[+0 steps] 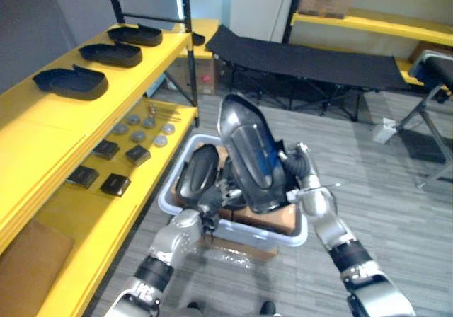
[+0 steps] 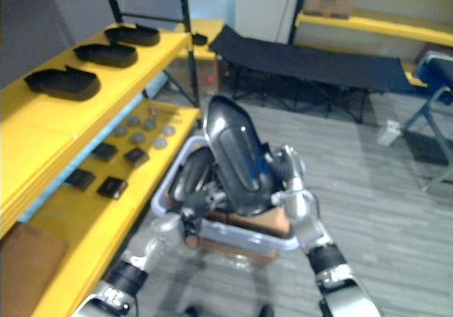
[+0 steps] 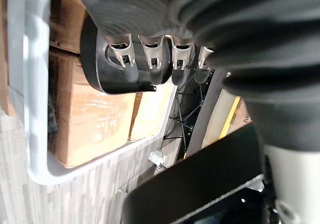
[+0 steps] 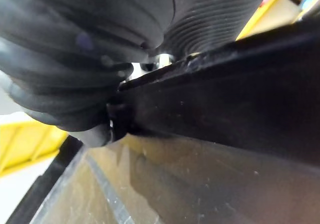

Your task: Walk over and take plastic housings, then place them on the shelf

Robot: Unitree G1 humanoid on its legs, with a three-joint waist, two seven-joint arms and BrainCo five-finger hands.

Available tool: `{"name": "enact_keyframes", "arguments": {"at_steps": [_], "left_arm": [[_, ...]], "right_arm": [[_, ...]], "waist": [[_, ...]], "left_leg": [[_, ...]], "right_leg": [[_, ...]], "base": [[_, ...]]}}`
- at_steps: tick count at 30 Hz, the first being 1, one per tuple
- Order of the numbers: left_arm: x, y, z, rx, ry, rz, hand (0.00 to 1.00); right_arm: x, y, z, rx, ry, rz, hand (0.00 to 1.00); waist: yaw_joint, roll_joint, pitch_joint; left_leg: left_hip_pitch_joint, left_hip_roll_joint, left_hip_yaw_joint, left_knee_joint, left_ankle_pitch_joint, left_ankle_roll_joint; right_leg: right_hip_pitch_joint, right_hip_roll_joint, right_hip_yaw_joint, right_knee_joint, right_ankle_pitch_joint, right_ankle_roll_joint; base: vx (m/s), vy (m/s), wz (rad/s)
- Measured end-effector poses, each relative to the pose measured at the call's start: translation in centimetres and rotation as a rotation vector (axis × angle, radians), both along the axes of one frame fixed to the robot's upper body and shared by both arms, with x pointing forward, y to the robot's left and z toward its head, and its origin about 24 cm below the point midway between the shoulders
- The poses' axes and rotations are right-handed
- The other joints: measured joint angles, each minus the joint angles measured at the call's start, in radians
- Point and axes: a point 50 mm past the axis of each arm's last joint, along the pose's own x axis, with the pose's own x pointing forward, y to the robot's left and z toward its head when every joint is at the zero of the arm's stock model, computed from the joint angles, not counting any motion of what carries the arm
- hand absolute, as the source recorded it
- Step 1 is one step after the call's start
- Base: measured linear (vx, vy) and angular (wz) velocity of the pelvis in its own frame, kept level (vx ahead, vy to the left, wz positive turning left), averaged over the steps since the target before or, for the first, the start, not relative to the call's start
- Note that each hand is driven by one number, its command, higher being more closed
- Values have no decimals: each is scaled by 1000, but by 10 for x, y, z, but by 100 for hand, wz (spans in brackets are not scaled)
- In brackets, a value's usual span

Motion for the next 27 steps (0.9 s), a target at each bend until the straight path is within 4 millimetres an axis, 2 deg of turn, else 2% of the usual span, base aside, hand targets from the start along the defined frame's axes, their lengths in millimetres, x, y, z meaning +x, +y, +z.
{"name": "enact_keyframes", "arguments": {"at_steps": [4,9,12,23,24,27], "left_arm": [[1,0,3,-14,-34,8,0],[2,-4,6,-34,-55,6,0],[2,-4,6,-37,-56,1,0],[-3,-8,1,-20,-43,-23,0],[-4,-8,0,-14,-44,-24,100],[-4,-7,-1,-11,-52,0,100]], "right_arm": [[0,7,-5,-14,26,31,100],[1,22,-12,-24,59,73,100],[1,28,-12,-14,61,87,100],[4,40,-13,-5,64,131,100],[4,40,-13,-3,62,133,100],[4,42,-14,20,70,139,100]], "waist": [[0,0,0],[18,1,-1],[19,1,-1],[27,6,-4],[27,6,-4],[28,6,-4]], "left_leg": [[-3,-1,-20,0,5,-2],[-7,-1,-23,0,9,-2],[-13,-1,-29,1,12,-2],[-16,0,-45,-1,19,-5],[-16,0,-45,-1,19,-5],[-16,1,-45,-1,19,-5]], "right_leg": [[6,0,-15,0,0,0],[6,0,-20,0,0,0],[5,0,-27,0,0,0],[8,1,-43,-3,1,-2],[8,2,-43,-4,1,-2],[8,2,-43,-8,1,-2]], "base": [[-8,-9,10],[-10,-2,3],[-11,-5,7],[-1,-3,3],[0,0,0],[0,0,0]]}}
